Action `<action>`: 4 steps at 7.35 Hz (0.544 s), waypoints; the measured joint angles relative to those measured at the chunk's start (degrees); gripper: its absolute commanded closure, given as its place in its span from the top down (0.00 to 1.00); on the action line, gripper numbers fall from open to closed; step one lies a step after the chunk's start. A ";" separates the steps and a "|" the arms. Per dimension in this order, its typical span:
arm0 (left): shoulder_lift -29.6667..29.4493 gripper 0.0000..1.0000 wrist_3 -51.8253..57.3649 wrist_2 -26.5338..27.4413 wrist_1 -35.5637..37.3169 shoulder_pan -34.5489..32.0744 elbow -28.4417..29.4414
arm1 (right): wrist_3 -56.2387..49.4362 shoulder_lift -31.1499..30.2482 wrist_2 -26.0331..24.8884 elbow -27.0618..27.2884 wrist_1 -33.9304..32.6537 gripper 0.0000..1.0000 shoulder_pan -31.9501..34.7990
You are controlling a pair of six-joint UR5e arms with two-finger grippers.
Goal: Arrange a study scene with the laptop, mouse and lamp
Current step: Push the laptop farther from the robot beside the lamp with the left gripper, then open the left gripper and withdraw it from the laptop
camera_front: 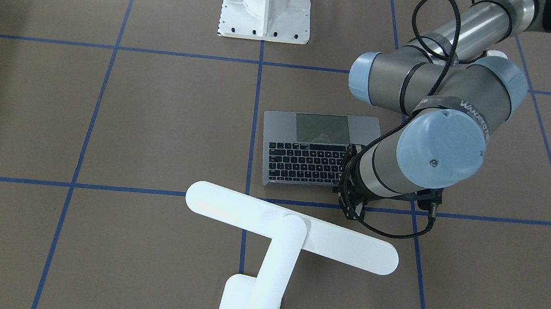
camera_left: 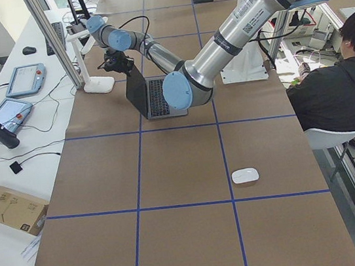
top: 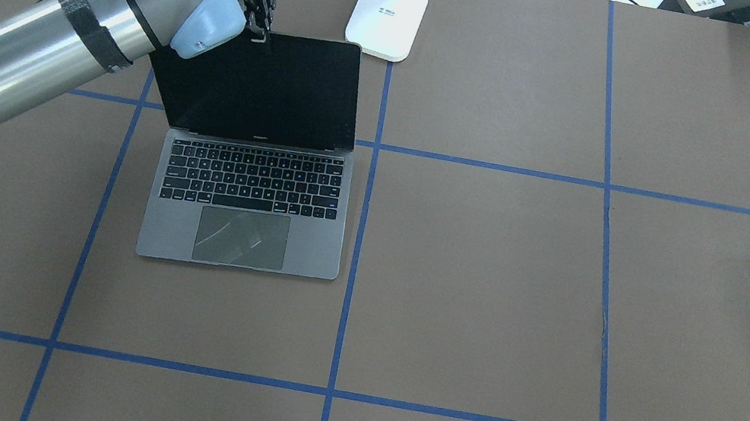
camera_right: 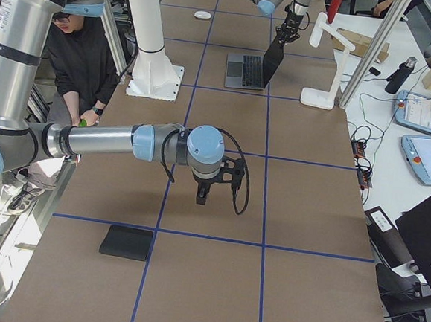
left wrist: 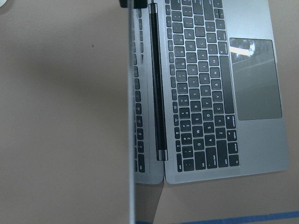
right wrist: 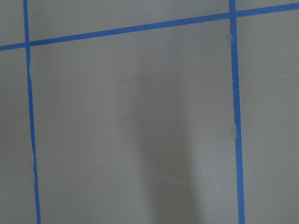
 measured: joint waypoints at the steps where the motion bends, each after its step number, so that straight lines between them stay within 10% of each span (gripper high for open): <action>1: -0.06 1.00 -0.03 0.01 0.01 0.02 -0.05 | 0.00 0.01 0.00 -0.02 0.00 0.99 0.00; 4: 0.60 1.00 0.19 1.25 0.40 -0.09 -1.53 | 0.00 0.16 0.01 0.21 -0.05 0.99 0.00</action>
